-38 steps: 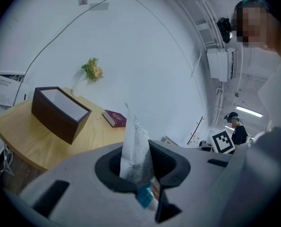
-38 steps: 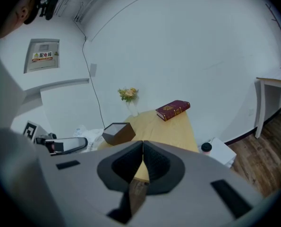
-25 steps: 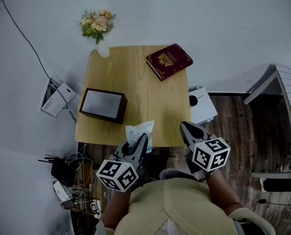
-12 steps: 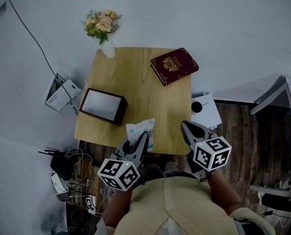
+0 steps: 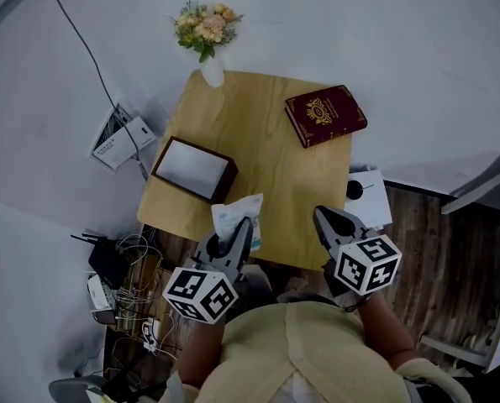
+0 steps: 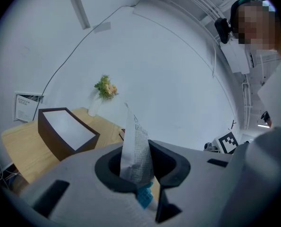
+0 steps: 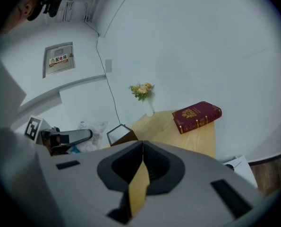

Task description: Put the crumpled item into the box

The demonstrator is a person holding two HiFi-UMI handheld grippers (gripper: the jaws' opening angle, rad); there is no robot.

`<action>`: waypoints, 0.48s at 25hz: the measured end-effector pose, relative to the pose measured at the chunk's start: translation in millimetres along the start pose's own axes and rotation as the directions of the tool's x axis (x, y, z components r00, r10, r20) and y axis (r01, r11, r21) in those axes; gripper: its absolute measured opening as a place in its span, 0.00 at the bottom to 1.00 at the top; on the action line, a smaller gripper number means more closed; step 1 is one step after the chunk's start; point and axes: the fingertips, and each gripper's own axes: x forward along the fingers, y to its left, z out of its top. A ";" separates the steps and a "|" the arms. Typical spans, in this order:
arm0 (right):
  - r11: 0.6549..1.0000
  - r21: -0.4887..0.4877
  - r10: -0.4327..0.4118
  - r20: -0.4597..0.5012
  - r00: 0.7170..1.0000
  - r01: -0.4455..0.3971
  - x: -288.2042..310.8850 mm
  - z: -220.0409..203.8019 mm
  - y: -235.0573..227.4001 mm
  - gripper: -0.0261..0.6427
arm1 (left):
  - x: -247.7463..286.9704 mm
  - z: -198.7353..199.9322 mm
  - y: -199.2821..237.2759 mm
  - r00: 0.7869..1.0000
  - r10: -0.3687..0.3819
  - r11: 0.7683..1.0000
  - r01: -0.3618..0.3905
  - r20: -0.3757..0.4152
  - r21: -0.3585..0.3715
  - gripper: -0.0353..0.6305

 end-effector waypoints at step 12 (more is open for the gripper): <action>0.999 -0.023 0.030 -0.011 0.999 -0.030 51.4 25.9 15.5 0.08 | 12.4 41.8 51.0 0.999 0.034 0.999 -0.035 0.033 0.024 0.17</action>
